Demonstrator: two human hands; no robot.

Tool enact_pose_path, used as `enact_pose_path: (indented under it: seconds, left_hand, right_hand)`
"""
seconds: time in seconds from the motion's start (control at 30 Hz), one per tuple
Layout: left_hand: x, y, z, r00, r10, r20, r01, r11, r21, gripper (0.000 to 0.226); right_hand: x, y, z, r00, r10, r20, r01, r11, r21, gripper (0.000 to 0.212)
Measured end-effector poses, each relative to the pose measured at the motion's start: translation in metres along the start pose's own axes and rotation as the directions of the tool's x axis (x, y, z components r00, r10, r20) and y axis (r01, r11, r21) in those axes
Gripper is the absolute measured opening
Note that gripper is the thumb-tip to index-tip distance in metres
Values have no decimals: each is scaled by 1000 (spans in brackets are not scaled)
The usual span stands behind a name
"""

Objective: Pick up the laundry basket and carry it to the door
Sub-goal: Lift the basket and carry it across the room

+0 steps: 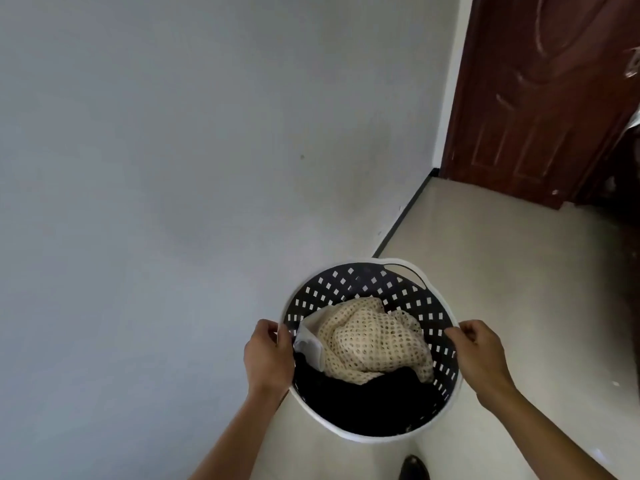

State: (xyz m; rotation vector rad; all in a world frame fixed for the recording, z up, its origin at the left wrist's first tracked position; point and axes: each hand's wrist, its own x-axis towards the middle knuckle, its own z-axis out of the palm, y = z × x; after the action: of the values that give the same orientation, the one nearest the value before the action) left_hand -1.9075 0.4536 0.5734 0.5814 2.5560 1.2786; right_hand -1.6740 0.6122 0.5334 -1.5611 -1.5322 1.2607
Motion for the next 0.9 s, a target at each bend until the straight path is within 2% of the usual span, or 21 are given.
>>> enact_pose_path:
  seconds: [0.27,0.43,0.73,0.9]
  left_hand:
    - [127,86,100,1000,8,27,-8,1000,6,22]
    - [205,131,166,995,41,91,-43,999,13,22]
    - [365,231,323,944,167,283,-174,985,1,21]
    - [427,309,400,887,270,375,-290,957,-2,19]
  right_hand:
    - [165,-53,8,999,27,-18,-27,1000,-3,15]
    - [253,-73,12,997,54,-61,-54,999,2,11]
    - [434,-106,18,952,155,-265,-150,988,40,13]
    - [516,-126,-3,894,207,-398,-184,978,96,14]
